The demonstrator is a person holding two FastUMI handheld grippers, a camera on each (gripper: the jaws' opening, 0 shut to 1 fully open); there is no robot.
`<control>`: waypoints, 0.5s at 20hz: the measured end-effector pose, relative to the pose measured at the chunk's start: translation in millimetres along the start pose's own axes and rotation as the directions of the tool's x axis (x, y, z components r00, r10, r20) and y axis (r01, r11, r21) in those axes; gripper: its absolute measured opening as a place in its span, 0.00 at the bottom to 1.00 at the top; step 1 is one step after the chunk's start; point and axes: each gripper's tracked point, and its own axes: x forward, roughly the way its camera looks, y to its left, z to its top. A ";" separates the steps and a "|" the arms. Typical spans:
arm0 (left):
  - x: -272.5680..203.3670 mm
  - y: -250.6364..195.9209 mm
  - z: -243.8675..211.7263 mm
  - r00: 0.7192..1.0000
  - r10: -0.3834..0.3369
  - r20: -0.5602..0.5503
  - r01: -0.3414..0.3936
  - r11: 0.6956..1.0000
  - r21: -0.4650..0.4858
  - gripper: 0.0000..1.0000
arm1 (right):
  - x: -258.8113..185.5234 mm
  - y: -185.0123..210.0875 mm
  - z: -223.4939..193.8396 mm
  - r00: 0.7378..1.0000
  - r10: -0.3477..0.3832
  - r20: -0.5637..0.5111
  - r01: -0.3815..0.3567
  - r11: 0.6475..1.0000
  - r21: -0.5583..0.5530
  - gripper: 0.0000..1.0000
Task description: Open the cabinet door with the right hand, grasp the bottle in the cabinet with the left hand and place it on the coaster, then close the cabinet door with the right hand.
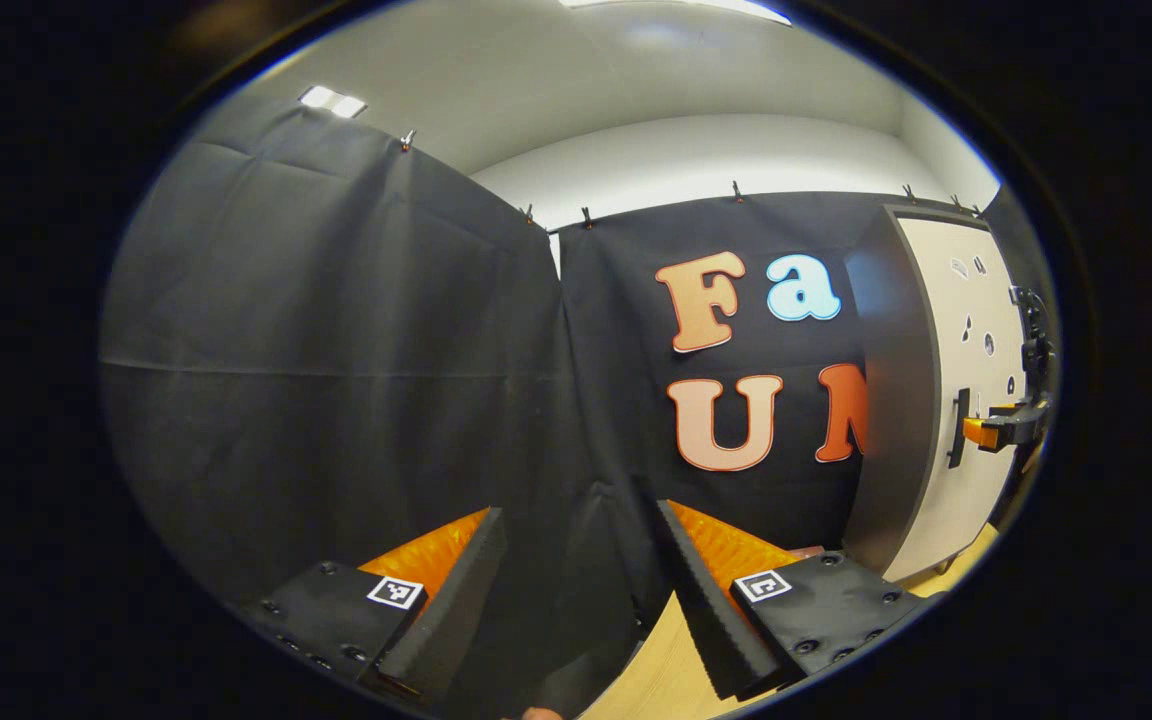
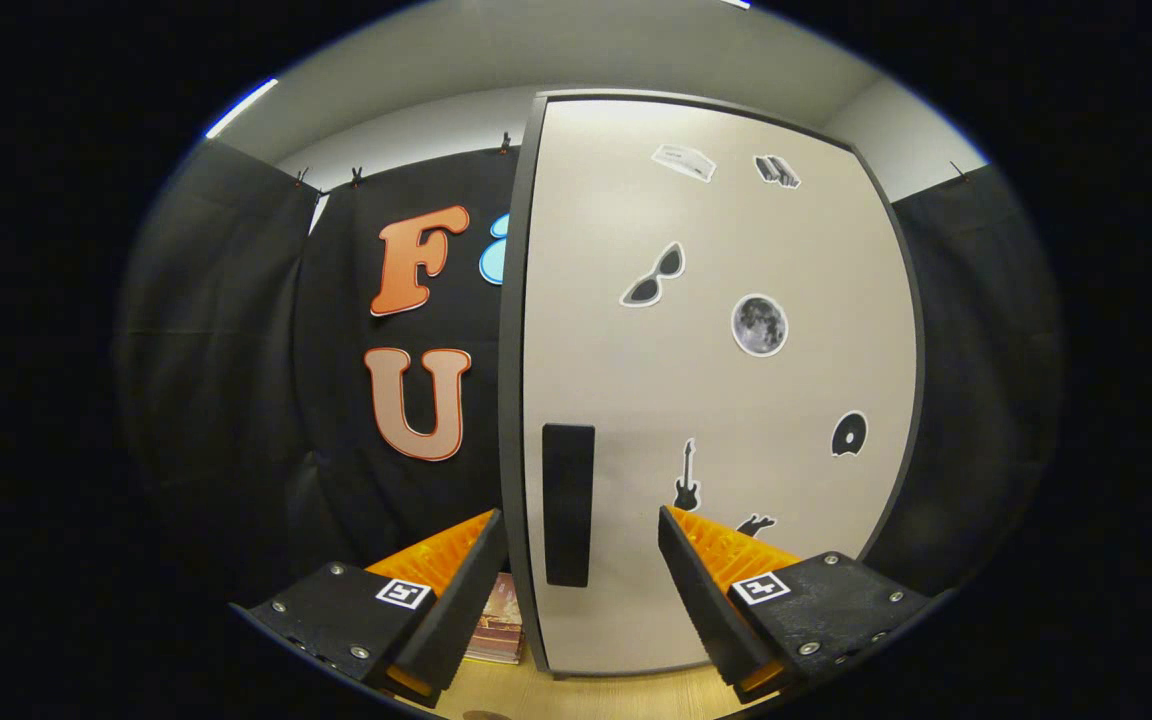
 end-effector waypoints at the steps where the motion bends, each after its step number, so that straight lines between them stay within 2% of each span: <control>1: -1.6 2.8 -1.0 1.000 0.007 -0.003 -0.007 1.000 0.001 0.97 | 7.1 1.2 -1.6 1.000 -0.004 -0.003 0.005 1.000 0.003 0.94; 4: -1.8 9.0 -2.5 0.999 0.033 -0.006 -0.033 0.999 0.002 0.97 | 25.5 0.1 -5.4 1.000 -0.026 -0.011 0.026 1.000 -0.009 0.93; 6: -2.3 12.0 -6.3 0.999 0.047 -0.012 -0.047 0.999 -0.002 0.99 | 34.4 3.3 -9.8 0.999 -0.026 -0.018 0.026 0.999 -0.023 0.89; 10: -11.3 22.1 -11.0 0.998 0.059 -0.021 -0.059 0.998 -0.007 0.97 | 46.0 4.5 -18.7 0.999 -0.045 -0.026 0.043 0.997 -0.068 0.74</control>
